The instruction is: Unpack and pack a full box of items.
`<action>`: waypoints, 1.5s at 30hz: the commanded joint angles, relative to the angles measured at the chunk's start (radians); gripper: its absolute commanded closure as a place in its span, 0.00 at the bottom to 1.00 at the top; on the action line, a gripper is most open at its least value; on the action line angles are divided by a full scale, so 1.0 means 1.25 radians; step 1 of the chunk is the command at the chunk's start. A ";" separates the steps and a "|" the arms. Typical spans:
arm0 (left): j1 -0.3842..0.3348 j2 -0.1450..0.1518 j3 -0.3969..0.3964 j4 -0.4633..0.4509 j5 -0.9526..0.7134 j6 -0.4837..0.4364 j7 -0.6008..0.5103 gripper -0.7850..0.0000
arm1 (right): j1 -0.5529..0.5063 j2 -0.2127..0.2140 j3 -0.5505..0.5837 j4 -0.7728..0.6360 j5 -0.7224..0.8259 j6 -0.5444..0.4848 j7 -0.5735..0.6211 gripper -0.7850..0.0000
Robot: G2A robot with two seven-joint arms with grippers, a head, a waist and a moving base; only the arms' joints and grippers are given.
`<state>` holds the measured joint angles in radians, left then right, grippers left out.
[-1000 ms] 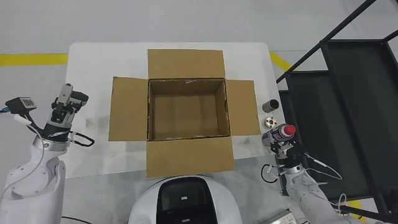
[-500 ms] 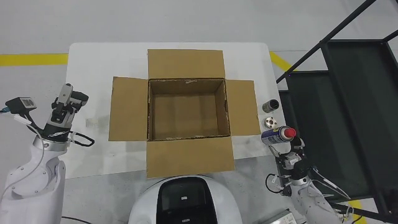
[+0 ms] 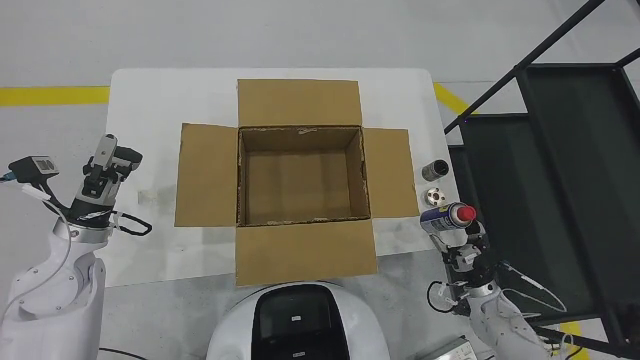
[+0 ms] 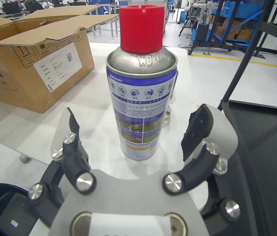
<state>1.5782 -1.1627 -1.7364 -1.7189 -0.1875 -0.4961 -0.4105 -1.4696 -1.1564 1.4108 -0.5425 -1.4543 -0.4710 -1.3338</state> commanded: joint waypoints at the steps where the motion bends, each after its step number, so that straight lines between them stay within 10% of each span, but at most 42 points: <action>1: 0.000 0.000 0.000 0.000 0.000 0.000 0.000 0.00 | 0.013 0.000 -0.002 0.011 0.004 -0.011 0.013 0.00; 13: 0.000 0.000 0.000 0.000 0.000 0.000 0.000 0.00 | 0.070 -0.001 -0.016 0.044 0.007 -0.040 0.054 0.00; 17: 0.000 0.000 0.000 0.000 0.000 0.000 0.000 0.00 | 0.082 -0.001 -0.022 0.053 0.009 -0.057 0.059 1.00; 31: 0.000 0.000 0.000 0.000 0.000 0.000 0.000 0.00 | 0.055 0.006 -0.038 0.004 0.013 -0.052 0.040 1.00; 45: 0.000 0.000 0.000 0.000 0.000 0.000 0.000 0.00 | -0.228 0.083 0.093 -0.513 -0.043 -0.017 0.059 1.00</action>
<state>1.5782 -1.1627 -1.7364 -1.7189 -0.1875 -0.4961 -0.4105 -1.7295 -1.0573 1.5052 -1.1065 -1.5071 -0.4935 -1.2966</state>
